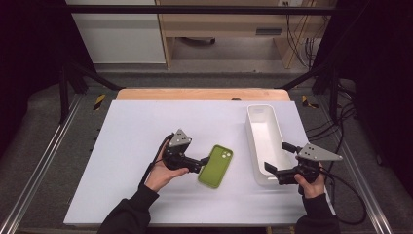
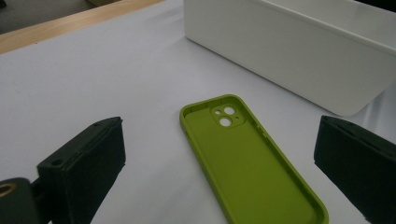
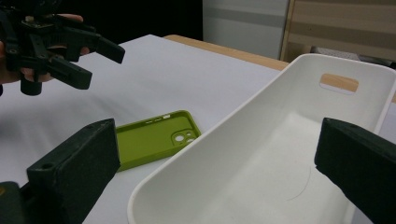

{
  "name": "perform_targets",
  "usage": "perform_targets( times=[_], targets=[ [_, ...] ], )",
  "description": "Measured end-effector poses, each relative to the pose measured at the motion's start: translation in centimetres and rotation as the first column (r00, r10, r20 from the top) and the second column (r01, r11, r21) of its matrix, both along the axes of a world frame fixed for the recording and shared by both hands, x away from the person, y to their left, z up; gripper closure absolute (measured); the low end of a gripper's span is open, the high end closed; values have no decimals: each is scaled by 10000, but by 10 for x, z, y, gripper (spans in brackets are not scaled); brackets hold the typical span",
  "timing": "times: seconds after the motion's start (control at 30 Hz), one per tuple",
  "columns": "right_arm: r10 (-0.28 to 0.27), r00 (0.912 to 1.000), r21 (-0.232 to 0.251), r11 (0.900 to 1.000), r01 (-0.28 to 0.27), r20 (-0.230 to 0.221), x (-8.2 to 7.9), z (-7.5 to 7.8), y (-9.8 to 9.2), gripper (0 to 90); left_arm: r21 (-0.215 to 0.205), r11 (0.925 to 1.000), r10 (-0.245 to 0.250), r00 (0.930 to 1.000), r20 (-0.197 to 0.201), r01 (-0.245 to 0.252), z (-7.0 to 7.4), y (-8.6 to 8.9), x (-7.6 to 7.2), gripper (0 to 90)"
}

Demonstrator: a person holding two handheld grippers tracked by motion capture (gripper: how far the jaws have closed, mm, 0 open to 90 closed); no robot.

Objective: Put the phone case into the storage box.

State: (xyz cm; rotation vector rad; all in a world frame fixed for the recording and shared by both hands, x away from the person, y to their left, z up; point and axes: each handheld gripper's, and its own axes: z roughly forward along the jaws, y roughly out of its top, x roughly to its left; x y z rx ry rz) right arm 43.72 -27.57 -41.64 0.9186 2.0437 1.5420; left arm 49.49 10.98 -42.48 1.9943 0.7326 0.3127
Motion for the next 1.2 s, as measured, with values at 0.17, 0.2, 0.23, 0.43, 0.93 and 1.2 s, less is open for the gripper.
perform_targets(
  times=[0.17, 0.2, 0.23, 0.43, 0.93, 1.2],
  targets=[
    [1, 10000, -3, 10000, -1, -2, 0, 0, 0, 5, 137, 9999, 3, 9999, -145, -1, -5, -6, 3, 18],
    [-1, 10000, 0, 10000, 1, -5, 0, 0, 0, 4, 163, 9999, 3, 9998, -186, 0, -6, -8, 4, 18],
    [3, 10000, 2, 10000, -3, -6, 0, 0, 0, 5, 207, 9998, 12, 9997, -243, -7, -9, -10, 5, 18],
    [3, 10000, -5, 10000, -3, -7, 0, 0, 0, 5, 372, 9993, 86, 9991, -409, -71, -14, -16, 9, 21],
    [11, 10000, 1, 10000, -11, -21, 0, 0, 0, 4, 1007, 9942, 459, 9958, -791, -378, -28, -26, 16, 35],
    [6, 10000, 5, 10000, -6, 3, 0, 0, 0, 5, 1394, 9894, 554, 9925, -1093, -398, -35, -31, 15, 65]
  ],
)
